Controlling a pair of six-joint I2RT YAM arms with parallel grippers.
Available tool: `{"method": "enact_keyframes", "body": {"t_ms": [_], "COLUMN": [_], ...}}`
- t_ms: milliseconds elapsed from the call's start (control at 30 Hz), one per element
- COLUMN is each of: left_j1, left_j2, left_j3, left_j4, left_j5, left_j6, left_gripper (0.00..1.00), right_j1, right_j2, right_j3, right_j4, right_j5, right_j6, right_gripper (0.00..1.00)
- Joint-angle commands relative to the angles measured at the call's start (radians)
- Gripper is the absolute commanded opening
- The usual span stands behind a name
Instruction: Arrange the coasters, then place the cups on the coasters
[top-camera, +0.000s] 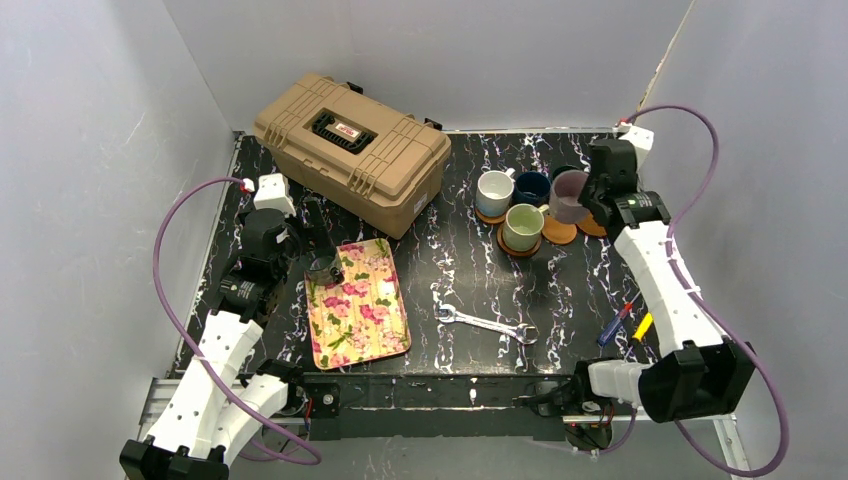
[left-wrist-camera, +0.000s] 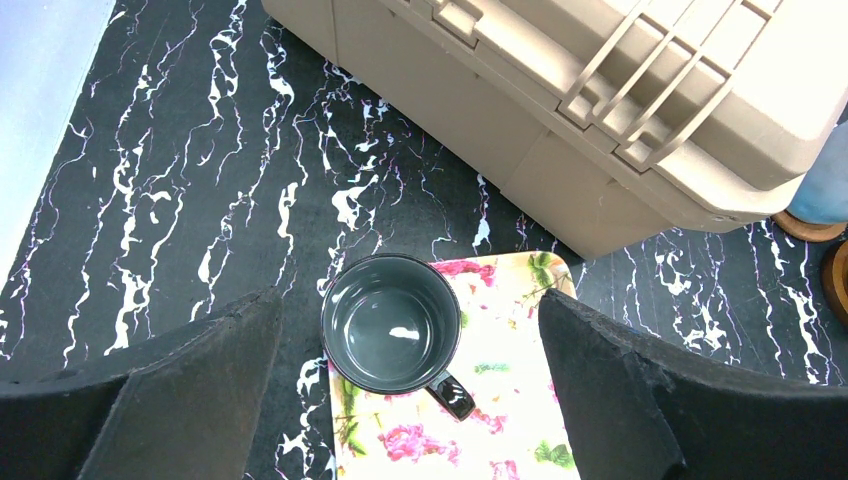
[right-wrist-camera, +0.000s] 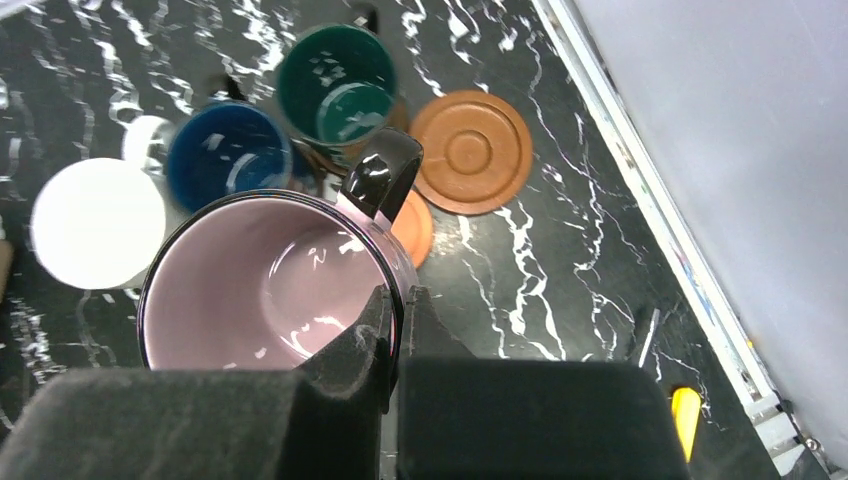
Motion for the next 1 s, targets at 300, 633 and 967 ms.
{"method": "enact_keyframes", "body": {"t_ms": [300,633,967], "left_j1": [-0.007,-0.007,-0.007], "left_j2": [-0.002,0.007,0.015], "left_j3": [0.001,0.001,0.001], "left_j4": [-0.003,-0.003,0.000], "left_j5": [-0.002,-0.001,-0.001], "left_j6": [0.003,0.007,0.008], "left_gripper": [0.98,0.98,0.98], "right_j1": [-0.315,-0.317,-0.317], "right_j2": [0.046,0.120,0.185], "right_j3": [-0.141,-0.199,-0.207], "right_j4": [0.271,0.381,0.408], "right_j5": [-0.445,-0.451,-0.440], "right_j6": [-0.068,-0.144,-0.194], "right_gripper": [0.01,0.01,0.01]}}
